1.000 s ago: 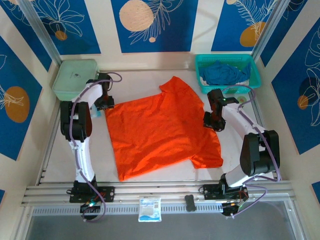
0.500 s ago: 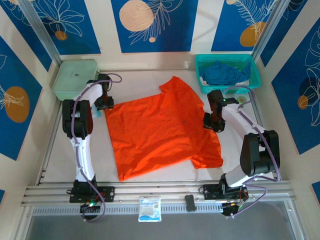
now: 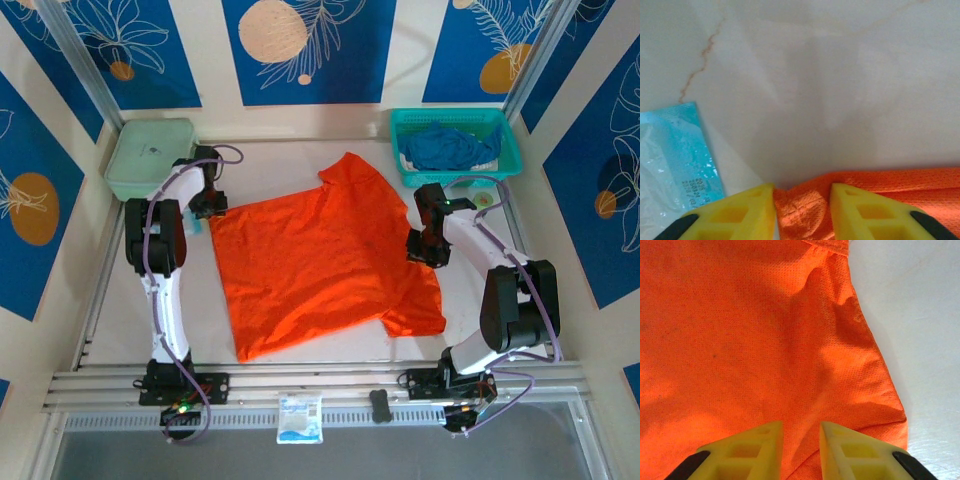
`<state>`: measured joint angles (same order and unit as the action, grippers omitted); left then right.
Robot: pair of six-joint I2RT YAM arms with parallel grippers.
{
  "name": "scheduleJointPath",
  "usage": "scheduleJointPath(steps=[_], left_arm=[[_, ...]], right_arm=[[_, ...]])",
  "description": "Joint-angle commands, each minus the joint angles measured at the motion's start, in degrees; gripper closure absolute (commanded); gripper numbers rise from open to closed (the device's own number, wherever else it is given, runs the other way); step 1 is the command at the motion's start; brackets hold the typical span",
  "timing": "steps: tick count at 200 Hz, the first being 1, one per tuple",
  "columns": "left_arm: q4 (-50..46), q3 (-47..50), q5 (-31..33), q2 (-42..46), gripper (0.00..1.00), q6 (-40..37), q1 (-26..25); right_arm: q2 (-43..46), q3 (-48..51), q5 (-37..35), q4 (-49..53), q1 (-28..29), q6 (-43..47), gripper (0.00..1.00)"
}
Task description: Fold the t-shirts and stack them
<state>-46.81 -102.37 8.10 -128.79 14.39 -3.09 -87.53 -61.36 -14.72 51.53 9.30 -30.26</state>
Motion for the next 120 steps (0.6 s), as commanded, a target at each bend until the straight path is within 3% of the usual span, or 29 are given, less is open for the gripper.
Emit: scheduleJointPath(steps=[1,57,120], left_arm=[[1.0,1.7,-2.0,-2.4,0.7,-1.3,0.8],[2.4,3.5,-2.2,0.4,1.0,-1.8,-0.3],[2.1,3.6,-1.2,8.3,1.0,0.1,-2.2]], right_arm=[[1.0,0.8,1.6,1.0,0.0,-0.8,0.75],[1.2,1.0,2.7,-0.1,0.2,-0.2,0.76],[-4.5,-7.9,3.9,-3.2,3.4,5.7,0.54]])
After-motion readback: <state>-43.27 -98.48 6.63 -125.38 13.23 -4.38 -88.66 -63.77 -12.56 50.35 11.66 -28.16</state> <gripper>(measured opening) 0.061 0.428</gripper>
